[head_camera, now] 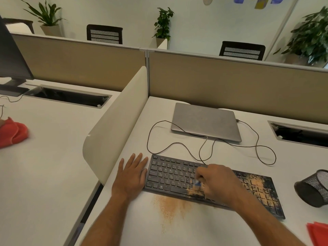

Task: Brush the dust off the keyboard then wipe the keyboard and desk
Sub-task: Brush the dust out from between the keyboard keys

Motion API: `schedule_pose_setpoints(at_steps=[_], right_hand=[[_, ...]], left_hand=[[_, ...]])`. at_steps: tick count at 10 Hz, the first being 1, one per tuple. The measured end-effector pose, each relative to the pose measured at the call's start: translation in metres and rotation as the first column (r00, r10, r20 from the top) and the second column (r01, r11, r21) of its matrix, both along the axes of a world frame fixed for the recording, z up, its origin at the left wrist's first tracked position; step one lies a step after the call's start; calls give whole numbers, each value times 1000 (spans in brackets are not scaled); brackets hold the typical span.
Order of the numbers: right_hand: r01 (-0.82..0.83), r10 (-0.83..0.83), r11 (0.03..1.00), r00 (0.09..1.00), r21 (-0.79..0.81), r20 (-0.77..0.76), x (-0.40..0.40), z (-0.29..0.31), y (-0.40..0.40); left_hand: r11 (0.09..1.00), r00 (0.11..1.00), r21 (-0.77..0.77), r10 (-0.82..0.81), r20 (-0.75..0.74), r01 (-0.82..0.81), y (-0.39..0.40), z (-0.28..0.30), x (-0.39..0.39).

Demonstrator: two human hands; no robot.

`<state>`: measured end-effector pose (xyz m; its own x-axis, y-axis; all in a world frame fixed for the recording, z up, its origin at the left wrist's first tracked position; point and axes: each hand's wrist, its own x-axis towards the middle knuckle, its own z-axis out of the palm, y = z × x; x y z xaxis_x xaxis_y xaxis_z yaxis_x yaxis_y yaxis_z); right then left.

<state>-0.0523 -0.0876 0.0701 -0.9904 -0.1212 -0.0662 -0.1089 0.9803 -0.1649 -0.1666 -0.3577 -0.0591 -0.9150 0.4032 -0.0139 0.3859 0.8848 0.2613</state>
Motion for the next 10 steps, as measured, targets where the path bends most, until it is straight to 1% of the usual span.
schedule_pose_setpoints(at_steps=[1,2,3,4,5,6,7,8,9,10], right_hand=[[-10,4,997,997,-73,-77,-4,1,-1],[-59,27,975,989,-216,-147,-9,-7,-11],[-141,126,965,989,-220,-82,-12,-21,-27],[-121,117,978,993,-169,-35,-10,-22,-22],[-26,25,1000,1000,17,18,-7,-9,1],[-8,8,1000,1000,-28,-13,-5,1,6],[-61,46,976,996,-210,-76,-4,-1,-5],[-106,102,967,994,-230,-33,0,-7,-17],[-33,36,996,999,-87,27,4,-10,-4],[22,-21,999,999,-34,36,5,1,14]], left_hand=[[1000,1000,9,-1,-2,1,0,1,0],[1000,1000,16,1,3,-1,0,1,0],[1000,1000,4,1,2,-1,0,1,1],[1000,1000,9,2,7,-2,0,2,0],[1000,1000,10,-2,10,2,0,1,0],[1000,1000,7,0,10,0,0,1,0],[1000,1000,1,-1,8,1,0,2,0],[1000,1000,4,-3,8,3,0,2,1],[1000,1000,18,-1,10,0,0,3,1],[1000,1000,19,1,11,-1,0,3,1]])
